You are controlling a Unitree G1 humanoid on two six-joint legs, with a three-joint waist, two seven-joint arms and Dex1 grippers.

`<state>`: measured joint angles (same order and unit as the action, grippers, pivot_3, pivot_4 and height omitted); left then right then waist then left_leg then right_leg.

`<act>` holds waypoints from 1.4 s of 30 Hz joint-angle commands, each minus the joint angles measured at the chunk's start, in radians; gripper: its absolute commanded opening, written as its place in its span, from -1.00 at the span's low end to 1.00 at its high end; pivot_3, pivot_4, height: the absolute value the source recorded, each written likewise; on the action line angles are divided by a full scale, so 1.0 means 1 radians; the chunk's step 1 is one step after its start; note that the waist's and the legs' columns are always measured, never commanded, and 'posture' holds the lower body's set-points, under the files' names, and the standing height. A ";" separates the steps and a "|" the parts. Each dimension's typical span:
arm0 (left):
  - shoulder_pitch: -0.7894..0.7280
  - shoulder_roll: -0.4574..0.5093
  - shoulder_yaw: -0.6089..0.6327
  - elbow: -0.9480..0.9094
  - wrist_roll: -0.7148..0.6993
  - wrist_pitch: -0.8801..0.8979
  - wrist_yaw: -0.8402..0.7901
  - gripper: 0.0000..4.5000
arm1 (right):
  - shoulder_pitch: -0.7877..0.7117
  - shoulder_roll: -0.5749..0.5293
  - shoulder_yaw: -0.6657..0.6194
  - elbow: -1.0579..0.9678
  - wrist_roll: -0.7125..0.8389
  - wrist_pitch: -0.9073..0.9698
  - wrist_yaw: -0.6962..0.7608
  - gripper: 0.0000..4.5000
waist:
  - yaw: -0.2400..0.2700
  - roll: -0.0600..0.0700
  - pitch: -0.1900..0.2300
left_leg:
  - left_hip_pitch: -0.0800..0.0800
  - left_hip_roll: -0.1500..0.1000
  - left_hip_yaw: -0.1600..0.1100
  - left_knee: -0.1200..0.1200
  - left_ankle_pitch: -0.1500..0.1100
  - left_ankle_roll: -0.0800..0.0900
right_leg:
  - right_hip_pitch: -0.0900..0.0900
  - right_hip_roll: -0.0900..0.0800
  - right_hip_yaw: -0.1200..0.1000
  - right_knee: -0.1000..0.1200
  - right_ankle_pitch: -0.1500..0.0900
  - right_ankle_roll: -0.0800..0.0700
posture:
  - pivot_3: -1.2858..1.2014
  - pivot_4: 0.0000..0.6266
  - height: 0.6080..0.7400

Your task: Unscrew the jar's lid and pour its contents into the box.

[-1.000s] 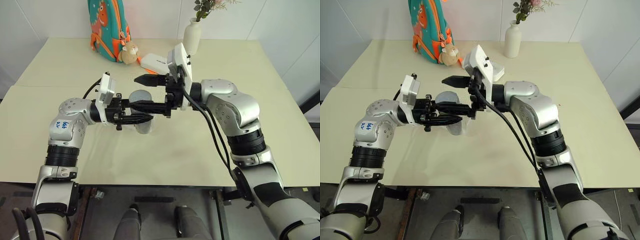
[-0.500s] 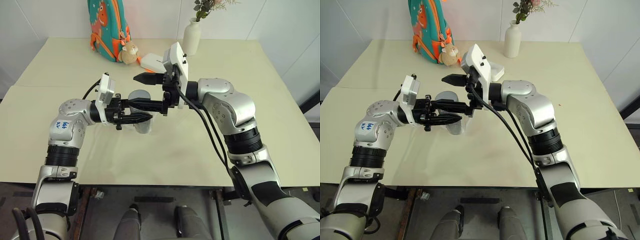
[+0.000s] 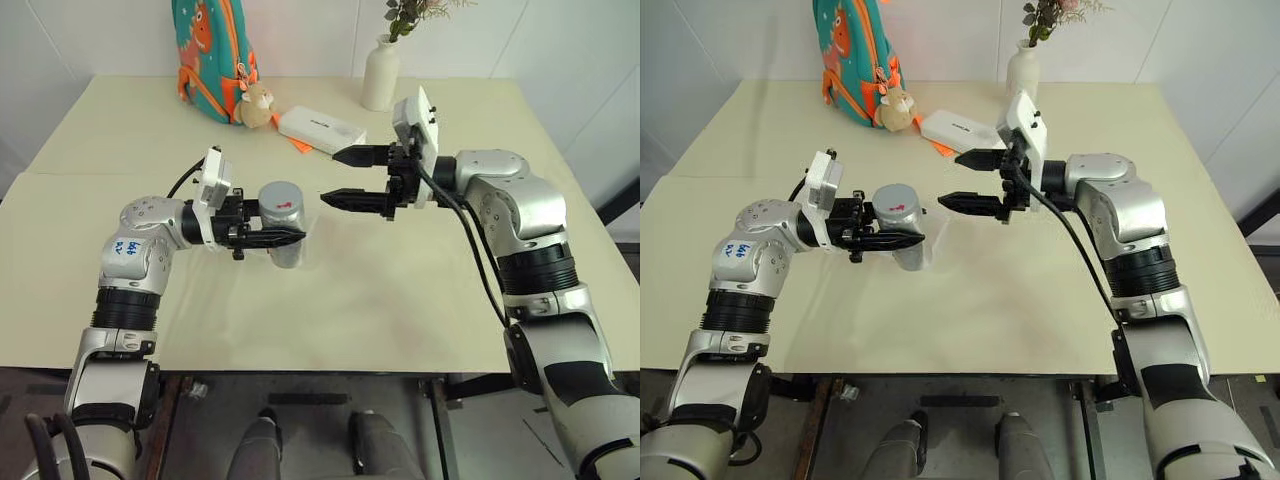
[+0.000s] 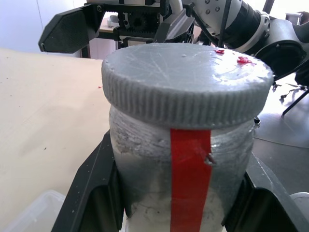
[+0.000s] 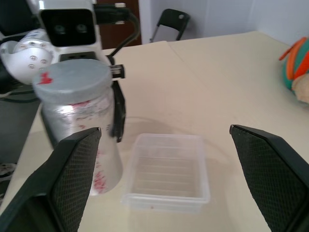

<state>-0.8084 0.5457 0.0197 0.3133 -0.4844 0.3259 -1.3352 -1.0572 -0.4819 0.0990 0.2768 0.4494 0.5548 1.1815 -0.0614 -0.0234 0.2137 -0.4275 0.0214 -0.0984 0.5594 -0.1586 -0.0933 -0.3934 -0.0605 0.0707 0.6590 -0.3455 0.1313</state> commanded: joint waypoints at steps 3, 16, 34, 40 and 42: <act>-0.018 0.011 0.024 -0.034 -0.015 -0.012 -0.006 -0.11 | -0.042 0.024 -0.073 -0.067 0.102 0.059 0.021 0.99 | 0.001 0.000 0.000 | 0.000 0.000 0.000 0.001 0.000 0.000 | 0.000 0.000 0.000 0.000 0.000 0.000 | 0.03 -0.52 1.00; -0.026 0.000 0.015 -0.032 -0.012 -0.009 -0.002 -0.11 | -0.027 0.232 0.039 -0.189 0.079 0.152 -0.183 0.99 | 0.005 0.000 0.000 | 0.000 0.000 0.000 0.001 0.000 0.000 | 0.000 0.000 0.000 0.001 0.000 0.000 | 0.03 -0.52 1.00; -0.027 -0.012 0.018 -0.035 -0.014 -0.007 0.005 -0.11 | -0.042 0.244 0.053 -0.134 -0.005 0.116 -0.238 0.99 | 0.004 0.000 0.000 | 0.000 0.000 0.000 0.001 0.000 0.000 | 0.000 0.000 0.000 0.001 0.000 0.000 | 0.03 -0.52 1.00; -0.021 -0.006 0.020 -0.039 -0.016 -0.007 0.008 -0.11 | -0.022 0.172 -0.003 -0.116 0.001 0.100 -0.232 0.99 | 0.005 0.000 0.000 | 0.000 0.000 0.000 0.001 0.000 0.000 | 0.000 0.000 0.000 0.001 0.000 0.000 | 0.03 -0.52 1.00; -0.020 -0.004 0.020 -0.040 -0.017 -0.007 0.010 -0.11 | -0.012 0.148 -0.022 -0.113 0.010 0.096 -0.228 0.99 | 0.005 0.000 0.000 | 0.000 0.000 0.000 0.001 0.000 0.000 | 0.000 0.000 0.000 0.001 0.000 0.000 | 0.03 -0.52 1.00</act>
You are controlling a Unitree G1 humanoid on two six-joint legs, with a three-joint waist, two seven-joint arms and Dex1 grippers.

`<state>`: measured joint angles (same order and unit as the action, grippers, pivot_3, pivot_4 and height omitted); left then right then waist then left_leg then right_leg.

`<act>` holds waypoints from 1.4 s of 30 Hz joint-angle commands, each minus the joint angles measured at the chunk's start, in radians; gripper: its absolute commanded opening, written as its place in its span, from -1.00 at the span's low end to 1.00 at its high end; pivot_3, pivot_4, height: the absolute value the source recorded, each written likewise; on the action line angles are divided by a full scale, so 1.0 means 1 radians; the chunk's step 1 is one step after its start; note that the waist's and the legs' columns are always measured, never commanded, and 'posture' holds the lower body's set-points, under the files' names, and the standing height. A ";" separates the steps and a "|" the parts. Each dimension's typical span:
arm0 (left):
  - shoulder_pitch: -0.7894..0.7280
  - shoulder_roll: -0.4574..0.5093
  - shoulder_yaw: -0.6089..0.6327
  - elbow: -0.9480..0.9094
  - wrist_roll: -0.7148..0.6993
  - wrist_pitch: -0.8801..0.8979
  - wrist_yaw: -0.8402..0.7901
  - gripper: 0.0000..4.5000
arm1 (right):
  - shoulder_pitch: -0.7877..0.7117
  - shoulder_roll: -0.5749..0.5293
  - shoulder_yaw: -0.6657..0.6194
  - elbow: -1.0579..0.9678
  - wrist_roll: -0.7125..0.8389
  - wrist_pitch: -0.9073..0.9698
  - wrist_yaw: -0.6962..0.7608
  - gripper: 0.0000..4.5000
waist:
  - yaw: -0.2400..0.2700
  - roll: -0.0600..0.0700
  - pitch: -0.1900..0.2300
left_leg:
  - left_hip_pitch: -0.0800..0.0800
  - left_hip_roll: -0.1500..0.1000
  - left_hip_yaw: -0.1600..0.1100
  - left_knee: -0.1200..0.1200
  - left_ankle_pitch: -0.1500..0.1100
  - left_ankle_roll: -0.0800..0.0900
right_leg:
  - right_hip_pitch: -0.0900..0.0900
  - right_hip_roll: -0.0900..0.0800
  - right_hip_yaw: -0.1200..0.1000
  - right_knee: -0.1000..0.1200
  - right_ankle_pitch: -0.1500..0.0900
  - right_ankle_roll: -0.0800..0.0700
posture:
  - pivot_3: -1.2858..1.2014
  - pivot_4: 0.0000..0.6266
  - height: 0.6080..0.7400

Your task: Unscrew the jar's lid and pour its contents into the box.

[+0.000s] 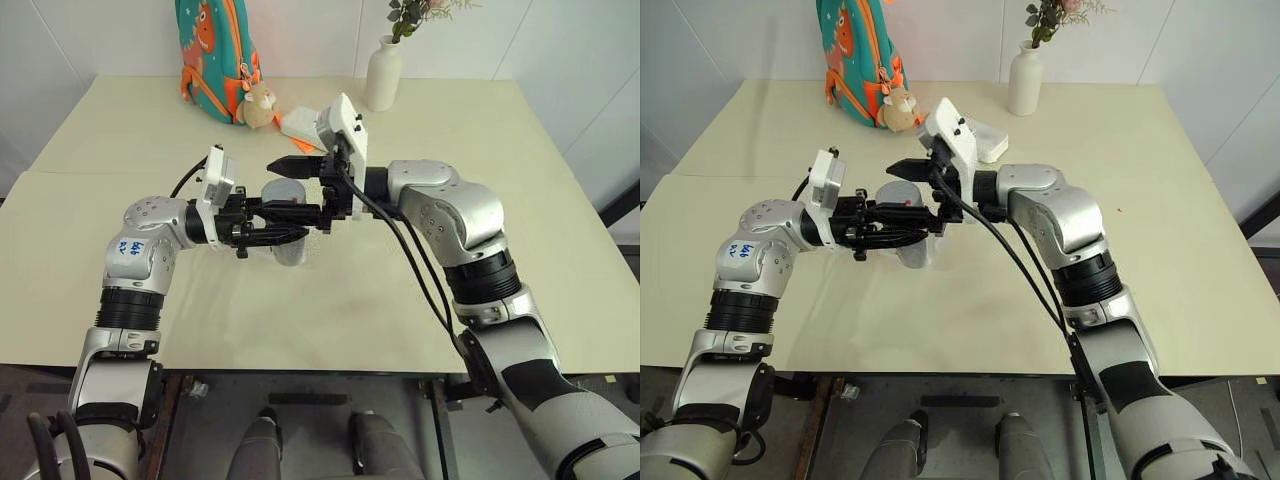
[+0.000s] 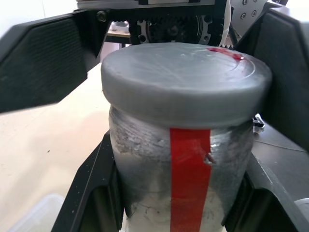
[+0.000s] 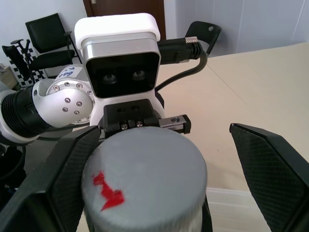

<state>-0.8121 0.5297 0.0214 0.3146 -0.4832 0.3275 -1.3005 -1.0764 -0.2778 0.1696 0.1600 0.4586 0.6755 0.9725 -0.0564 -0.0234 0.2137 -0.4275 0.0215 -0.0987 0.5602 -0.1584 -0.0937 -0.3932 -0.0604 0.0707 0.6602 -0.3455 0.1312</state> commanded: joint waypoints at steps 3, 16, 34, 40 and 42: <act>-0.017 0.015 0.019 -0.041 -0.020 -0.010 -0.022 -0.11 | 0.028 -0.101 -0.123 0.007 0.021 -0.027 0.000 0.99 | 0.000 0.000 0.000 | 0.000 0.000 0.000 0.000 0.000 0.000 | 0.000 0.000 0.000 0.000 0.000 0.000 | 0.03 -0.52 1.00; -0.013 0.024 0.026 -0.036 -0.017 -0.013 -0.028 -0.11 | 0.082 -0.216 -0.191 -0.042 0.130 -0.014 0.148 0.99 | -0.010 0.000 0.000 | 0.001 0.000 0.001 0.000 0.000 0.000 | 0.000 0.001 0.001 0.000 0.000 0.000 | 0.03 -0.52 1.00; -0.021 0.005 0.020 -0.026 -0.011 -0.022 -0.030 -0.11 | -0.017 0.023 -0.016 -0.078 0.031 -0.001 -0.048 0.99 | 0.001 0.000 0.000 | 0.000 0.000 0.000 0.000 0.000 0.000 | 0.000 0.001 0.001 0.000 0.000 0.000 | 0.03 -0.52 1.00; -0.019 0.001 0.021 -0.029 -0.011 -0.024 -0.028 -0.11 | -0.033 0.046 0.005 -0.051 0.001 -0.015 -0.044 0.99 | -0.003 0.000 0.000 | 0.000 0.001 0.000 0.000 0.000 0.000 | 0.000 0.001 0.001 0.000 0.000 0.000 | 0.03 -0.52 1.00; -0.019 0.000 0.021 -0.030 -0.011 -0.024 -0.028 -0.11 | -0.035 0.052 0.007 -0.044 -0.008 -0.021 -0.043 0.99 | -0.003 0.000 0.000 | 0.000 0.001 0.000 0.000 0.000 0.000 | -0.001 0.001 0.001 0.000 0.000 0.000 | 0.03 -0.52 1.00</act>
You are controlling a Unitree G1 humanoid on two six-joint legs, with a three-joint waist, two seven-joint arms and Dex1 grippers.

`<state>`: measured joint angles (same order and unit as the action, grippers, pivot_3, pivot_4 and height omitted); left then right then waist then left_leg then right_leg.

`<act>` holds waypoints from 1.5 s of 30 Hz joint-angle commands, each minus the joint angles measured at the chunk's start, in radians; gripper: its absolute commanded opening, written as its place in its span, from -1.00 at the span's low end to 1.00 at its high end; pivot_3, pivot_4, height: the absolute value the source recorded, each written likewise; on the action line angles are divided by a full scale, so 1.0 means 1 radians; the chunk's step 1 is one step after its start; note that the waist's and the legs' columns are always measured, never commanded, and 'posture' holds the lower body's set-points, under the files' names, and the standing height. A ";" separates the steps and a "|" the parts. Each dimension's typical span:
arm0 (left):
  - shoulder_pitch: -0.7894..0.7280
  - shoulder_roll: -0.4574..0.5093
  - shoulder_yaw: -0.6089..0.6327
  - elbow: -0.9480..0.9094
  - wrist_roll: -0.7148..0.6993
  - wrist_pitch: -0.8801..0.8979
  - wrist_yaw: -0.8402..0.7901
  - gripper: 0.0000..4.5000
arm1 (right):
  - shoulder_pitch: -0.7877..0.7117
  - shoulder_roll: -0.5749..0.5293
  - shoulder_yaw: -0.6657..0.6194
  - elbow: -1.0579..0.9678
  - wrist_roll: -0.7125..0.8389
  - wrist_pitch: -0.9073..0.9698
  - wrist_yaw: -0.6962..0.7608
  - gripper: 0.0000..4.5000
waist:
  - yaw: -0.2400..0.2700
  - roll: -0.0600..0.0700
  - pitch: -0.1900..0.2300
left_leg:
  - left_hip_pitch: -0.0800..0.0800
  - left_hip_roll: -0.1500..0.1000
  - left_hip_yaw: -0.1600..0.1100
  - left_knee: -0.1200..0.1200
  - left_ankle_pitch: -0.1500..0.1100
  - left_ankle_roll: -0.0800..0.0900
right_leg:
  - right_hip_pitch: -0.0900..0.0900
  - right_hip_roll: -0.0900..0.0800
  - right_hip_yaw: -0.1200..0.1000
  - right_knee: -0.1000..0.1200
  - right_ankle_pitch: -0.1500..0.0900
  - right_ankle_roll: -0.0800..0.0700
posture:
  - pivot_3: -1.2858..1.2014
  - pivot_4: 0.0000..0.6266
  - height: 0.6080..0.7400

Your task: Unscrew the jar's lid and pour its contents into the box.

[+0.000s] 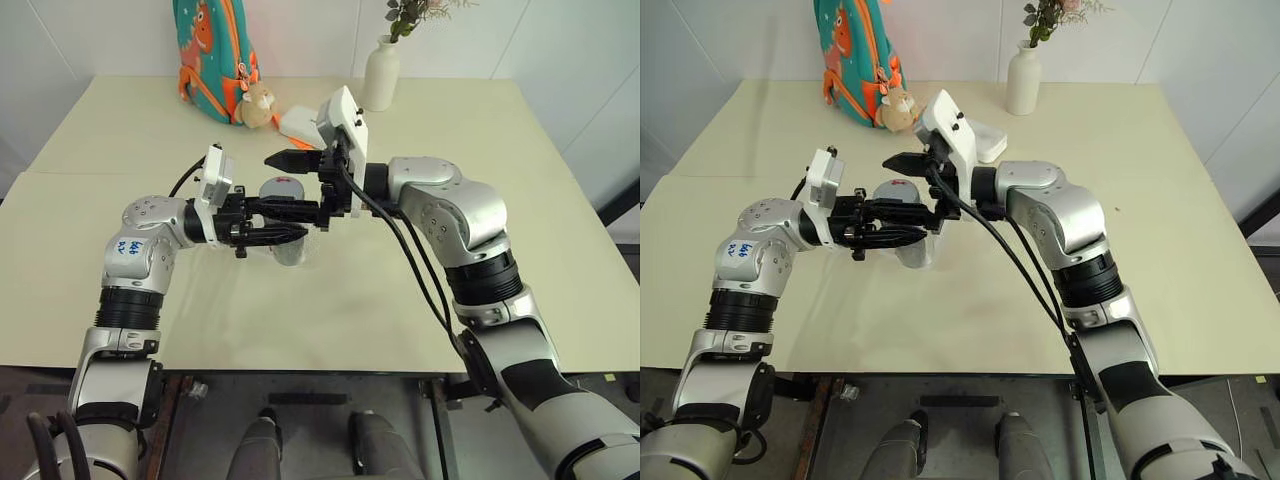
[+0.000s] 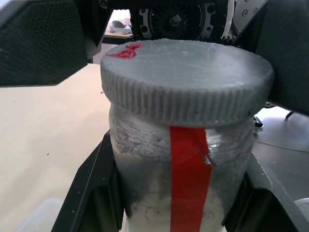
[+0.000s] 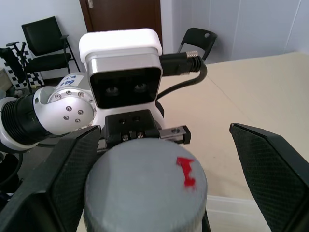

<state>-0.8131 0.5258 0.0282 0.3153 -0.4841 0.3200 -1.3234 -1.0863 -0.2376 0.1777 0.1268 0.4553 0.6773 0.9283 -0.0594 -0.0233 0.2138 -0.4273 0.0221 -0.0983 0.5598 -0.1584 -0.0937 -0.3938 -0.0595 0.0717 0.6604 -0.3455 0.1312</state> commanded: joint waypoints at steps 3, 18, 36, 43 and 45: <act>-0.017 0.004 0.014 -0.032 -0.011 -0.017 -0.005 -0.11 | -0.026 0.015 -0.007 -0.005 -0.011 -0.027 0.000 0.99 | 0.002 0.000 0.000 | 0.000 0.000 0.000 0.000 0.000 0.000 | 0.000 0.000 0.000 0.000 0.000 0.000 | 0.03 -0.52 1.00; -0.016 0.007 0.016 -0.030 -0.013 -0.017 -0.008 -0.11 | 0.013 -0.086 -0.065 -0.017 0.033 0.001 0.057 0.99 | 0.002 0.000 0.000 | 0.000 0.000 0.000 0.000 0.000 0.000 | 0.000 0.000 0.000 0.000 0.000 0.000 | 0.03 -0.52 1.00; -0.014 0.018 0.020 -0.034 -0.015 -0.013 -0.016 -0.11 | 0.028 -0.109 -0.071 -0.039 0.103 0.024 0.132 0.99 | 0.002 0.000 0.000 | 0.000 0.000 0.000 0.000 0.000 0.000 | 0.000 0.000 0.000 0.000 0.000 0.000 | 0.03 -0.52 1.00; -0.009 0.017 0.021 -0.040 -0.015 -0.009 -0.014 -0.11 | 0.013 -0.077 -0.052 -0.046 0.106 0.034 0.131 0.99 | 0.002 0.000 0.000 | 0.000 0.000 0.000 0.000 0.000 0.000 | 0.000 0.000 0.000 0.000 0.000 0.000 | 0.03 -0.52 1.00; -0.009 0.017 0.021 -0.040 -0.015 -0.009 -0.014 -0.11 | 0.009 -0.066 -0.044 -0.044 0.100 0.033 0.130 0.99 | 0.002 0.000 0.000 | 0.000 0.000 0.000 0.000 0.000 0.000 | 0.000 0.000 0.000 0.000 0.000 0.000 | 0.03 -0.52 1.00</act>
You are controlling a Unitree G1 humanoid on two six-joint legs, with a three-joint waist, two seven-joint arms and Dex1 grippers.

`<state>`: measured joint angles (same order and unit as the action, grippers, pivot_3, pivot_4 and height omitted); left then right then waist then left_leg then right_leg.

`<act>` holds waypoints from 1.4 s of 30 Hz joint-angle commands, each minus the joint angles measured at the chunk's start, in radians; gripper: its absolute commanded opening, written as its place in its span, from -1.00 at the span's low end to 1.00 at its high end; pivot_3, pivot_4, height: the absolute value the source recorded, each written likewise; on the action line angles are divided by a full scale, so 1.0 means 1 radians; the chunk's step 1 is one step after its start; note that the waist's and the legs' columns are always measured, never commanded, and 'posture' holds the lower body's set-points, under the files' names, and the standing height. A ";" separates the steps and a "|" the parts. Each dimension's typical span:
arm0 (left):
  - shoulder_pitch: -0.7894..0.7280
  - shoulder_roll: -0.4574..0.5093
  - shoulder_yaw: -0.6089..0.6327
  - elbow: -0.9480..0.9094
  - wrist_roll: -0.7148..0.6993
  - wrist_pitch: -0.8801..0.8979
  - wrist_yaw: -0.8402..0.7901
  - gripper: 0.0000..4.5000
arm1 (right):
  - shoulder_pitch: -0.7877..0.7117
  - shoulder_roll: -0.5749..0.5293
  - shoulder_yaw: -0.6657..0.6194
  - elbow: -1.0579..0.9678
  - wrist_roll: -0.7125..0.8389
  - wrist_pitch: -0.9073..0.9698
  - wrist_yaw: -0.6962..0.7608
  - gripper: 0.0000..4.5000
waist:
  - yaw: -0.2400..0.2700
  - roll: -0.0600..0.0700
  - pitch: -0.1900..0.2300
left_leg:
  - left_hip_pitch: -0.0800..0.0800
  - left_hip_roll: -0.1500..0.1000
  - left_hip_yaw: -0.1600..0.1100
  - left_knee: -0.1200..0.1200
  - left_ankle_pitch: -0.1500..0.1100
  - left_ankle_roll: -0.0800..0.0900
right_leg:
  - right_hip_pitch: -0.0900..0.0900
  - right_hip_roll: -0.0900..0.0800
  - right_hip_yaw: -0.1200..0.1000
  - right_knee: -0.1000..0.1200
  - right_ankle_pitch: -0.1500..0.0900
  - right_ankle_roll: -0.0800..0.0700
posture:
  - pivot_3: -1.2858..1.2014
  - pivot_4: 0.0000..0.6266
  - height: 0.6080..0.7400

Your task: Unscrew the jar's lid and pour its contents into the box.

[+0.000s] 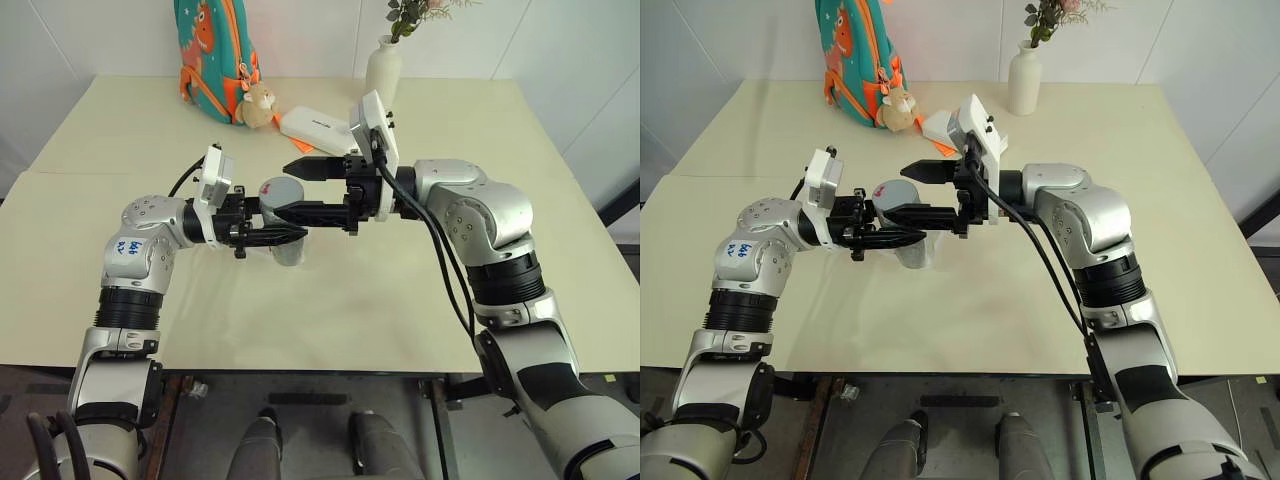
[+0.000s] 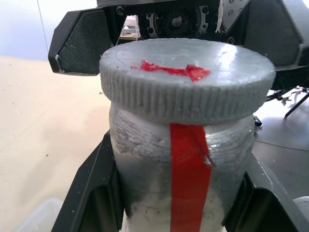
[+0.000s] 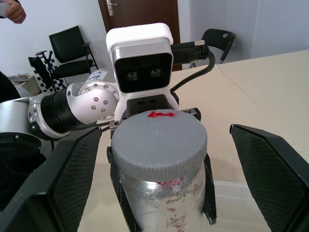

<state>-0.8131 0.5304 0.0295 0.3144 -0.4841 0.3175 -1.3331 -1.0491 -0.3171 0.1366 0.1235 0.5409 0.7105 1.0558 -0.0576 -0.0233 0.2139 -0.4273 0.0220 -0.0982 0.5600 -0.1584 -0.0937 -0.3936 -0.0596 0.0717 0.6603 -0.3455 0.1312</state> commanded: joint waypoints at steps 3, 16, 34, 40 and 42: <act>-0.009 0.012 0.020 -0.040 -0.015 -0.007 -0.003 -0.11 | -0.032 0.026 0.005 -0.037 0.005 -0.003 -0.002 0.99 | 0.000 0.000 0.000 | 0.000 0.000 0.000 0.000 0.000 0.000 | 0.000 0.000 0.000 0.000 0.000 0.000 | 0.03 -0.52 1.00; -0.011 0.009 0.019 -0.042 -0.014 -0.006 0.003 -0.11 | -0.038 0.046 -0.002 -0.022 -0.007 -0.013 -0.014 0.72 | 0.000 0.000 0.000 | 0.000 0.000 0.000 0.000 0.000 0.000 | 0.000 0.000 0.000 0.000 0.000 0.000 | 0.03 -0.52 1.00; 0.023 0.040 0.047 -0.069 -0.010 -0.016 0.022 -0.11 | 0.063 0.045 -0.226 -0.241 0.238 0.159 -0.185 0.13 | 0.003 0.000 0.000 | 0.000 0.000 0.000 0.000 0.000 0.000 | 0.000 0.000 0.000 -0.001 0.000 0.000 | 0.03 -0.52 1.00; 0.049 0.070 0.110 -0.081 -0.033 0.004 0.084 -0.11 | 0.377 -0.113 -0.229 -0.315 -0.036 -0.147 -0.278 0.13 | 0.007 0.000 0.000 | 0.000 0.000 0.000 0.000 0.000 0.000 | 0.001 0.000 0.000 -0.002 0.000 0.000 | 0.03 -0.52 1.00; 0.054 0.076 0.131 -0.077 -0.035 0.005 0.102 -0.11 | 0.476 -0.107 -0.242 -0.321 -0.080 -0.237 -0.310 0.13 | 0.006 0.000 0.000 | 0.000 0.000 0.000 0.000 0.000 0.000 | 0.001 0.000 0.000 -0.002 0.000 0.000 | 0.03 -0.52 1.00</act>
<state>-0.7600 0.5978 0.1331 0.2696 -0.4903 0.3256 -1.2471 -0.5861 -0.4277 -0.0839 -0.1547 0.4900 0.5658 0.7686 -0.0515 -0.0236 0.2138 -0.4276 0.0216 -0.0981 0.5597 -0.1586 -0.0933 -0.3931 -0.0599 0.0721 0.6586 -0.3455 0.1313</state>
